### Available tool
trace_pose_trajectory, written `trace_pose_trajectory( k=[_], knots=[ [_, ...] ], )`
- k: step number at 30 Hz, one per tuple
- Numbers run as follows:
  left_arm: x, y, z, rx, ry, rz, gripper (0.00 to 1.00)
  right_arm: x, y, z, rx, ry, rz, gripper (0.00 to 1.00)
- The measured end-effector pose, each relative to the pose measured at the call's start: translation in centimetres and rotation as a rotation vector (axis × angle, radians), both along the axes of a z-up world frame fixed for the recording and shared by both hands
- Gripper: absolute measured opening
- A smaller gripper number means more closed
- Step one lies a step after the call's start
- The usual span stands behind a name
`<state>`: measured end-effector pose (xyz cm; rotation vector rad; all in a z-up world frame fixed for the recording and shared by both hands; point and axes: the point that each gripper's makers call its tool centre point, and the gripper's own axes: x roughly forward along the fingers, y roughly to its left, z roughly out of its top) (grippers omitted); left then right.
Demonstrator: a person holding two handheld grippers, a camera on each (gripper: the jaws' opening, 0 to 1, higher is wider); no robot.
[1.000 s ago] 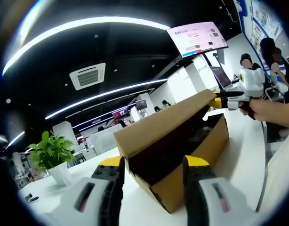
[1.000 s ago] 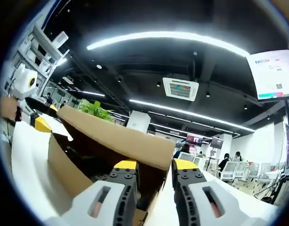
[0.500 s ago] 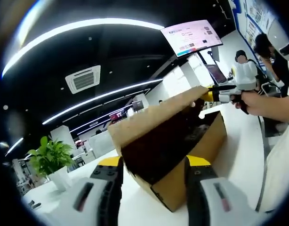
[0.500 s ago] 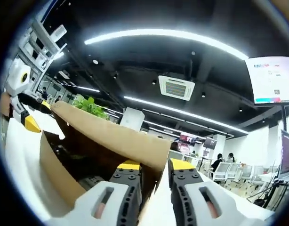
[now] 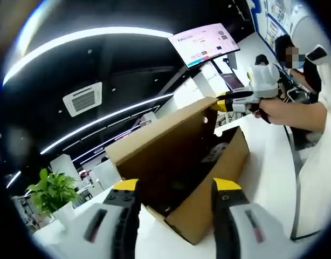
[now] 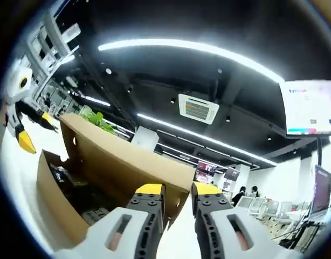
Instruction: Operate the shoe box by opening the lid, removing the specified soft item, and placing it in the target area until the item is outside and the box remains undamaged.
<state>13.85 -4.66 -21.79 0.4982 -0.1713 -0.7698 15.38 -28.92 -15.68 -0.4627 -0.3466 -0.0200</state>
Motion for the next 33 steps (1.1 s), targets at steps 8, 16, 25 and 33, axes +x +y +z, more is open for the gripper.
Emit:
trace_pose_trajectory(
  k=[8, 16, 25, 33],
  knots=[
    [-0.4, 0.1, 0.2, -0.004, 0.020, -0.038, 0.48, 0.2, -0.2, 0.0, 0.031, 0.014, 0.019, 0.18],
    [-1.8, -1.6, -1.3, 0.067, 0.117, -0.185, 0.42, 0.7, -0.8, -0.3, 0.013, 0.077, 0.003, 0.12],
    [-0.4, -0.7, -2.8, 0.168, 0.160, -0.161, 0.36, 1.0, -1.5, -0.6, 0.142, 0.127, 0.057, 0.02],
    [-0.6, -1.4, -3.4, 0.118, 0.257, -0.236, 0.43, 1.6, -1.4, -0.2, 0.120, 0.209, 0.065, 0.03]
  ],
)
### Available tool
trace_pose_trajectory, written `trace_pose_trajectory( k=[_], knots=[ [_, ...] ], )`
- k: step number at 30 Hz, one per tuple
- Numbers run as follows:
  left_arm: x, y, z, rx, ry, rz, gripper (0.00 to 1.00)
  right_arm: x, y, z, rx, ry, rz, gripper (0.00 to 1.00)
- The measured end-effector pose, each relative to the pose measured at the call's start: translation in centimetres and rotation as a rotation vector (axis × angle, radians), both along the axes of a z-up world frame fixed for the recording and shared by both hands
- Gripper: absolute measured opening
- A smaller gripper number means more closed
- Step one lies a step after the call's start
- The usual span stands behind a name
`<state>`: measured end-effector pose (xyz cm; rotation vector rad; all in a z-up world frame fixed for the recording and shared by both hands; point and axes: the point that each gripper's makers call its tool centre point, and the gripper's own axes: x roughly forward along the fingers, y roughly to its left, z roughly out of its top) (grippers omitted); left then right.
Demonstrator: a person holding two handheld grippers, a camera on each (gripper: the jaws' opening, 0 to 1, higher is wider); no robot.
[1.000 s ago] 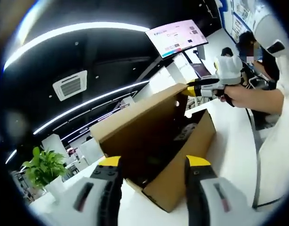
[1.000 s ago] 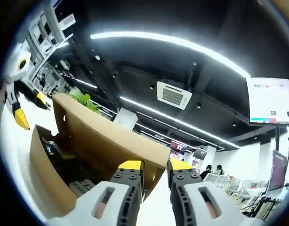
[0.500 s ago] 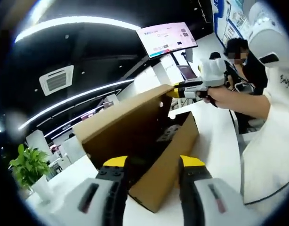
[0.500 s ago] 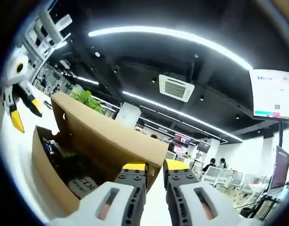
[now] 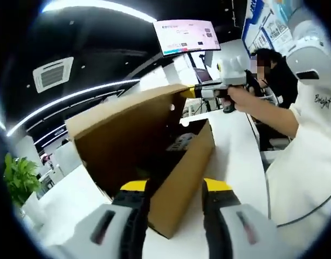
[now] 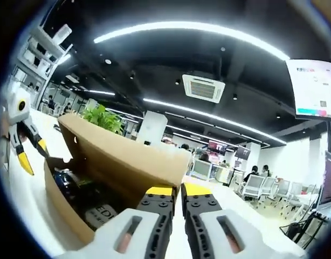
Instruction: Operate the shoe box by opening the lid, removing the specified soft item, and placing it in the target area until the item is outside and the box remains undamaged.
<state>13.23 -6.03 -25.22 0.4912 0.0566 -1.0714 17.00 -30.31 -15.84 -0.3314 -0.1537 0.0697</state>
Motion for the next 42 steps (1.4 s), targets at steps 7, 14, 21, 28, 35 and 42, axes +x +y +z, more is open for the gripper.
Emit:
trace_pose_trajectory(
  k=[7, 14, 21, 28, 35, 42],
  knots=[
    [-0.3, -0.7, -0.5, 0.048, 0.036, -0.043, 0.38, 0.0, -0.1, -0.3, 0.046, 0.015, 0.032, 0.03],
    [-0.3, -0.7, -0.7, 0.141, 0.073, -0.098, 0.30, 0.2, -0.2, -0.2, 0.031, 0.018, 0.020, 0.02],
    [0.1, -0.4, -0.7, 0.192, 0.155, -0.109, 0.30, 0.7, -0.2, 0.3, 0.053, 0.046, 0.007, 0.02],
    [1.5, 0.2, -1.1, 0.255, 0.153, -0.108, 0.27, 0.8, -0.2, 0.2, 0.064, 0.056, 0.011, 0.02],
    [1.6, 0.4, -1.8, 0.363, 0.180, -0.147, 0.23, 0.9, -0.3, 0.4, 0.060, 0.059, 0.009, 0.02],
    [1.2, 0.4, -2.2, 0.497, 0.161, -0.168, 0.21, 0.3, -0.2, 0.1, 0.031, 0.044, -0.003, 0.03]
  ],
)
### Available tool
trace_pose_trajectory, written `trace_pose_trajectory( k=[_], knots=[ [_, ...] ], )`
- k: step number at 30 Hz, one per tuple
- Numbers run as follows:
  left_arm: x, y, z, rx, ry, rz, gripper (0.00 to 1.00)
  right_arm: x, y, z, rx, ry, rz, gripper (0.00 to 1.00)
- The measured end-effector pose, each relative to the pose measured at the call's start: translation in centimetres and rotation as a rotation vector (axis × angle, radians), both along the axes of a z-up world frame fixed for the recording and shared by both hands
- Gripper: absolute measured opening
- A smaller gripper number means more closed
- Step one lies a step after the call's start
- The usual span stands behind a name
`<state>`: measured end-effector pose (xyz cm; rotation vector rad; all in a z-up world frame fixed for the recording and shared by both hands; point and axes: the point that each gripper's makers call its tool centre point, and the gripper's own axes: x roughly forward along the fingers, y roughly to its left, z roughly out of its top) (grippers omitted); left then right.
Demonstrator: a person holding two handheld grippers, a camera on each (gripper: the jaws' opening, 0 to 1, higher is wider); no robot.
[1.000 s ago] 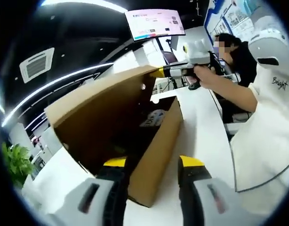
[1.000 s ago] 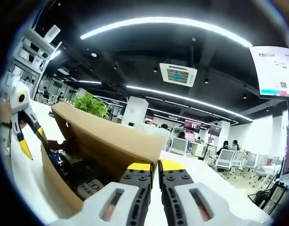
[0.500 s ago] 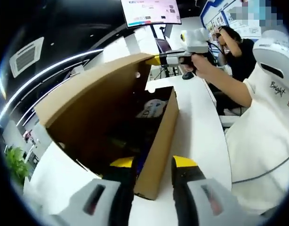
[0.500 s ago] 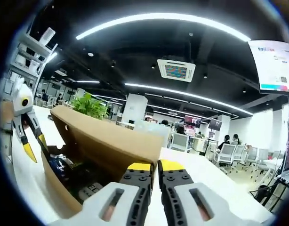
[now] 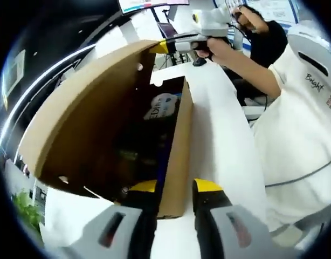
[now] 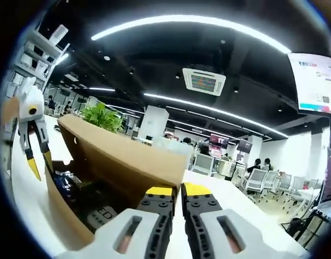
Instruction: Operate the shoe box by opening the lid, removing the specified soft item, and placing it in the target area until the item is outside and the box remains undamaged.
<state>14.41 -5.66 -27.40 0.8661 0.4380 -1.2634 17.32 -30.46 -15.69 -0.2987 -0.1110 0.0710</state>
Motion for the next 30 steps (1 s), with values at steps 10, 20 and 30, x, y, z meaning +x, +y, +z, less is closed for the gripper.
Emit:
trace_pose_trajectory(
  k=[10, 20, 30],
  knots=[
    [0.9, 1.2, -1.1, 0.123, 0.063, 0.036, 0.11, 0.0, 0.0, 0.2, -0.004, 0.007, 0.013, 0.03],
    [0.9, 0.1, -1.6, 0.103, 0.079, -0.013, 0.09, 0.3, -0.3, 0.5, 0.018, 0.018, 0.020, 0.02],
    [0.8, 0.0, -2.2, 0.149, 0.062, -0.069, 0.07, 0.3, 0.1, 0.7, -0.201, -0.102, 0.023, 0.04]
  ],
)
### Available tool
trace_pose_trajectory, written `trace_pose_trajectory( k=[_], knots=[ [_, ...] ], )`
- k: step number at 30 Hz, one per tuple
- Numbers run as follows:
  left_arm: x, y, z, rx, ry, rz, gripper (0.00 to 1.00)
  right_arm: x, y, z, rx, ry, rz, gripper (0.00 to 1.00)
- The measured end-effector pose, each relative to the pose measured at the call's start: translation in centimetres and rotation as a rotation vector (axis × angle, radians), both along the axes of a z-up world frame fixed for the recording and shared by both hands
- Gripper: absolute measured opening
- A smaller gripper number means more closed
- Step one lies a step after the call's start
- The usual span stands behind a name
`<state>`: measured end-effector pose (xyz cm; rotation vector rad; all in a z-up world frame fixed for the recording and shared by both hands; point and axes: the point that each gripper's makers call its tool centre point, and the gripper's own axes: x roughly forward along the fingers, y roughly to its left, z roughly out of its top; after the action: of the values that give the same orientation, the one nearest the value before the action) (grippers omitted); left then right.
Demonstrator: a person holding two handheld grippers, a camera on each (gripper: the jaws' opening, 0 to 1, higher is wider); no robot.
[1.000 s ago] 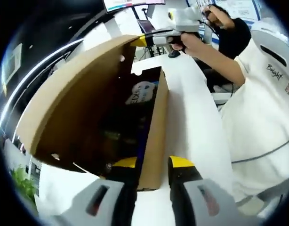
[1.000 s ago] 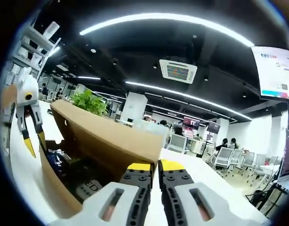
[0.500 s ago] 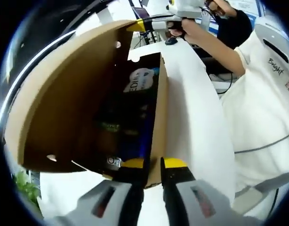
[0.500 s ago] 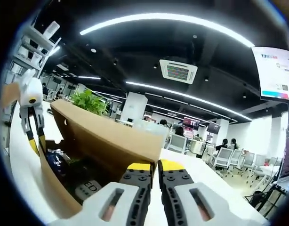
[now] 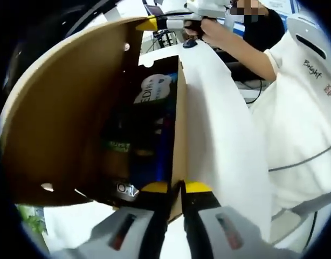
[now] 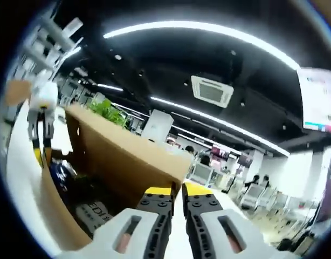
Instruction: Operate the shoe box by opening the lid, removing the specified soft item, and placing it in the target area until the item is outside and the box remains undamaged.
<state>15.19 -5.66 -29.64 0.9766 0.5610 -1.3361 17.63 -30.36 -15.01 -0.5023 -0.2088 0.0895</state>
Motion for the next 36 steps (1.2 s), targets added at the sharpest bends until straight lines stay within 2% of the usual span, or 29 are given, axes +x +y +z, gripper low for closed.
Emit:
trace_pose_trajectory(
  k=[2, 4, 6, 8, 10, 14, 19, 22, 24, 26, 28, 31, 36],
  knots=[
    [0.0, -0.1, -0.2, 0.007, 0.001, -0.006, 0.07, -0.1, -0.1, -0.4, 0.023, -0.004, 0.001, 0.04],
    [0.0, -0.1, -0.3, 0.010, 0.009, -0.005, 0.07, -0.1, -0.1, -0.2, 0.124, 0.001, 0.018, 0.04],
    [0.0, 0.0, -0.2, 0.009, 0.010, -0.006, 0.07, 0.1, -0.2, 0.1, 0.165, 0.013, 0.037, 0.03],
    [0.0, 0.0, -0.2, 0.011, 0.012, -0.010, 0.06, 0.6, -0.2, 0.9, 0.131, 0.000, 0.060, 0.04],
    [0.0, 0.0, -0.2, 0.014, 0.013, -0.015, 0.06, 1.4, -0.1, 1.0, -0.004, 0.033, 0.096, 0.05],
    [-0.1, 0.0, -0.3, 0.011, 0.009, -0.023, 0.06, 1.8, -0.4, 1.4, 0.170, 0.125, 0.171, 0.05],
    [-0.1, 0.0, -0.2, 0.007, 0.011, -0.013, 0.06, 2.8, -0.3, 1.9, 0.118, 0.118, 0.150, 0.04],
    [-0.2, 0.1, -0.3, 0.005, -0.007, -0.019, 0.06, 3.5, -0.7, 2.4, 0.038, 0.047, 0.099, 0.04],
    [-0.2, 0.1, -0.2, 0.002, -0.007, -0.018, 0.06, 3.9, -0.7, 2.5, 0.065, 0.050, 0.106, 0.04],
    [-0.2, 0.1, -0.2, 0.002, -0.002, -0.011, 0.06, 4.3, -0.7, 2.9, 0.083, 0.077, 0.098, 0.04],
    [-0.1, 0.1, -0.2, -0.002, -0.005, 0.000, 0.07, 5.1, -0.7, 3.0, 0.041, 0.113, 0.067, 0.04],
    [-0.1, 0.1, -0.2, -0.013, -0.030, -0.007, 0.07, 6.0, -0.7, 3.3, 0.023, 0.140, 0.053, 0.04],
    [0.0, 0.1, -0.1, -0.022, -0.039, 0.000, 0.08, 7.2, -1.0, 3.4, 0.065, 0.167, 0.066, 0.04]
  ],
)
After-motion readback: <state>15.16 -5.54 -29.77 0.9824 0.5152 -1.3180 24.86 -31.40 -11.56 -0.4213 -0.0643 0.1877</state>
